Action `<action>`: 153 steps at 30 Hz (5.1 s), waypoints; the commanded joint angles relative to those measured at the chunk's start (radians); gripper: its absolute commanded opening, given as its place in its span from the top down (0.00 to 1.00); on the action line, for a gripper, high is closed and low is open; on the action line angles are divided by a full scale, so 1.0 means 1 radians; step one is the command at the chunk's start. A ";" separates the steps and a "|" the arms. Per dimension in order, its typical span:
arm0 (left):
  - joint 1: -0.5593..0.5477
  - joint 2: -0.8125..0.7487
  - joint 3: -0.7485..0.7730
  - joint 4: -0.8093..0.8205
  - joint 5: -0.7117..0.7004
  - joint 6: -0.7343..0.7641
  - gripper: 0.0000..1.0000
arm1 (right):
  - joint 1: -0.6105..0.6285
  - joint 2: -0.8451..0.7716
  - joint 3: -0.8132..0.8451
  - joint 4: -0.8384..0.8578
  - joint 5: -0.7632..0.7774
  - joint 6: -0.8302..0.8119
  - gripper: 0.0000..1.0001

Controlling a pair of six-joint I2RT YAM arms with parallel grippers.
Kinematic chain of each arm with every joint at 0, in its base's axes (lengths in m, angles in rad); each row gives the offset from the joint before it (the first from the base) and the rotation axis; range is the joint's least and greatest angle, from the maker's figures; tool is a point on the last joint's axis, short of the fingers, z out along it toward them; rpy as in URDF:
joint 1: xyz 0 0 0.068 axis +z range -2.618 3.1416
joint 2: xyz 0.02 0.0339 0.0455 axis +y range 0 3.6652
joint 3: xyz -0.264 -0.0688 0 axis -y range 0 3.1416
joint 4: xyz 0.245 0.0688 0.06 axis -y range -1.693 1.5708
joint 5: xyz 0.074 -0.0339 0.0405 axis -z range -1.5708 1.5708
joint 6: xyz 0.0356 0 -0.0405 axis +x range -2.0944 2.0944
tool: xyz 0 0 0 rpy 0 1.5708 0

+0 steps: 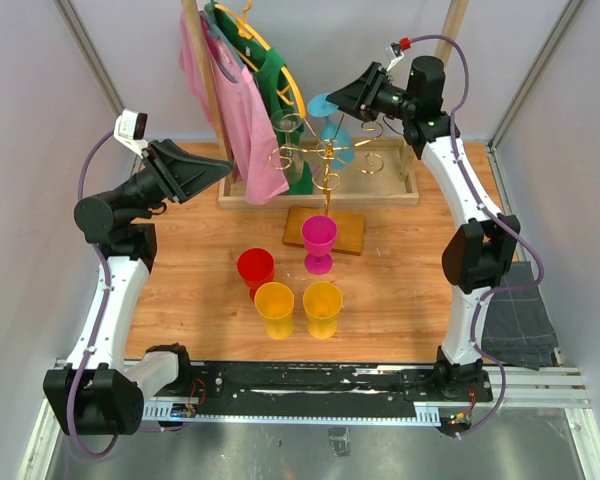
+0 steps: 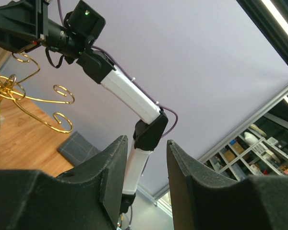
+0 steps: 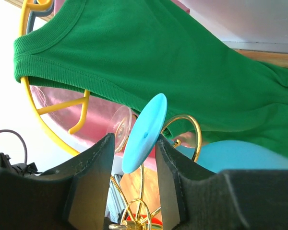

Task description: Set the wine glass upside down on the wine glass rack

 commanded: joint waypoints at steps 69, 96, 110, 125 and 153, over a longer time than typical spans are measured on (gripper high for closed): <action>-0.131 -0.076 0.183 -1.387 -0.383 1.039 0.60 | -0.143 -0.998 -0.724 -0.321 0.243 -0.382 0.35; -0.479 0.006 0.054 -1.735 -0.989 1.189 0.62 | -0.143 -1.087 -0.852 -0.373 0.225 -0.392 0.34; -0.560 0.093 0.041 -1.736 -1.130 1.167 0.74 | -0.143 -1.080 -0.873 -0.358 0.226 -0.388 0.34; -0.583 0.066 0.152 -1.853 -1.310 1.146 1.00 | -0.143 -1.084 -0.876 -0.352 0.222 -0.382 0.36; -0.583 -0.149 0.563 -1.429 -1.154 1.142 1.00 | -0.143 -1.081 -0.794 -0.332 0.191 -0.374 0.35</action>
